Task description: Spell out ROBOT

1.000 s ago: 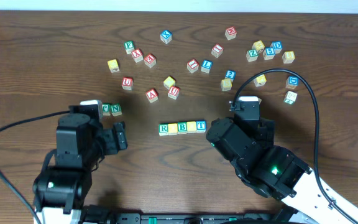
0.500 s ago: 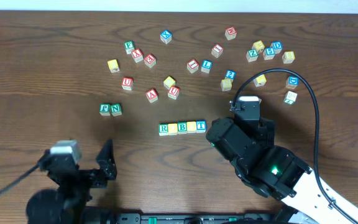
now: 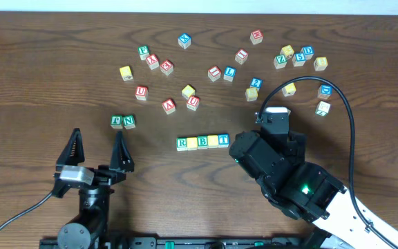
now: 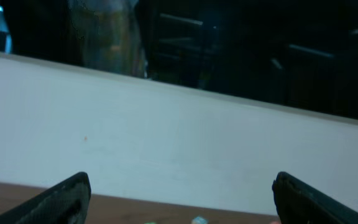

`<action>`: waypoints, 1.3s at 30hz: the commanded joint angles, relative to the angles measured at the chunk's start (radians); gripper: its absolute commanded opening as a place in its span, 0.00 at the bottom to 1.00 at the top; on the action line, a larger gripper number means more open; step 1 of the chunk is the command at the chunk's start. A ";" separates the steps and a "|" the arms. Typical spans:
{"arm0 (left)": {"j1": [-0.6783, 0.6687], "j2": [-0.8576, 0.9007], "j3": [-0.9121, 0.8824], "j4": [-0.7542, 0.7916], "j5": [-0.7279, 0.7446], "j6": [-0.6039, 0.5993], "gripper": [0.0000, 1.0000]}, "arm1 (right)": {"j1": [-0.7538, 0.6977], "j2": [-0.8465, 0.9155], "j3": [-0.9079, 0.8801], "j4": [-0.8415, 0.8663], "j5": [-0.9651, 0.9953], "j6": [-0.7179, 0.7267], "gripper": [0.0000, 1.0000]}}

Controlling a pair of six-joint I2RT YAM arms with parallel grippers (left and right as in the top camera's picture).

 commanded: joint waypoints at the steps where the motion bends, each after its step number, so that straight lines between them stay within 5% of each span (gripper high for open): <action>1: 0.037 -0.009 -0.057 -0.027 -0.012 0.010 0.92 | -0.007 -0.007 0.000 -0.002 0.025 0.002 0.99; 11: 0.052 -0.008 -0.056 -0.497 -0.003 0.010 0.92 | -0.007 -0.007 0.000 -0.002 0.025 0.002 0.99; 39: 0.051 -0.006 -0.056 -0.489 0.007 0.010 0.92 | -0.007 -0.007 0.000 -0.002 0.025 0.002 0.99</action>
